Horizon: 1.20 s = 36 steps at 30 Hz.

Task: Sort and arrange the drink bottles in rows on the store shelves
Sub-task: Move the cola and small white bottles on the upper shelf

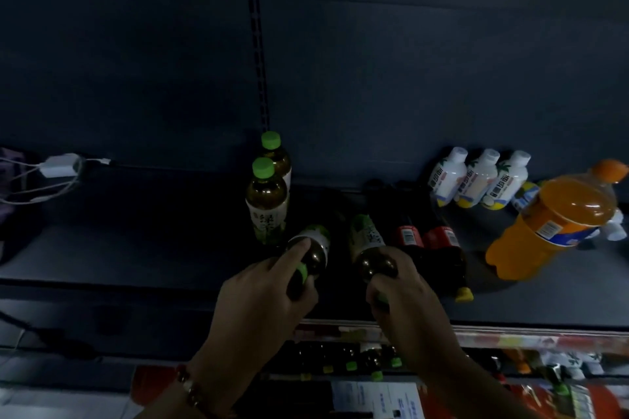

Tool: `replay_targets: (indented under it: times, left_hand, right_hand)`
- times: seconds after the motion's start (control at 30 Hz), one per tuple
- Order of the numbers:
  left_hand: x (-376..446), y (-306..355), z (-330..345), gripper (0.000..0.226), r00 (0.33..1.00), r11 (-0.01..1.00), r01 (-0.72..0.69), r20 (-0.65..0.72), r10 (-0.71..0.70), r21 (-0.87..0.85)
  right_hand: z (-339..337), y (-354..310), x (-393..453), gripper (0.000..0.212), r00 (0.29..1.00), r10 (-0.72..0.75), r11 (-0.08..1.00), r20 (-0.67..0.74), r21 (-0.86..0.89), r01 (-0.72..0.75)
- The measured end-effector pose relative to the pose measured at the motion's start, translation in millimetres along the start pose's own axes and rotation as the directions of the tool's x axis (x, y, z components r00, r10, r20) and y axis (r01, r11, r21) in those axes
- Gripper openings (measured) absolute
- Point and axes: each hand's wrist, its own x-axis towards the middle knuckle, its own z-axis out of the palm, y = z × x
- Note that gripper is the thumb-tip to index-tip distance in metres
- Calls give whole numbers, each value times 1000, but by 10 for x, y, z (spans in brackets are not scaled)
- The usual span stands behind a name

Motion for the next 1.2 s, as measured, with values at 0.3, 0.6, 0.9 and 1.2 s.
replay_targets:
  times: [0.3, 0.6, 0.9, 1.2]
  left_hand:
    - [740, 119, -382, 21, 988, 998, 53, 149, -47, -33]
    - [916, 38, -319, 33, 994, 998, -7, 108, 1, 59]
    - [835, 63, -254, 58, 997, 976, -26, 73, 10, 216]
    - [114, 807, 684, 64, 885, 892, -436, 236, 401, 120]
  right_hand:
    - [-905, -305, 676, 34, 999, 45, 990, 14, 130, -46]
    - [-852, -356, 1253, 34, 977, -14, 982, 211, 187, -26]
    - [-660, -209, 1018, 59, 998, -66, 958, 1, 279, 63]
    - [-353, 805, -7, 85, 989, 147, 974, 1, -174, -145]
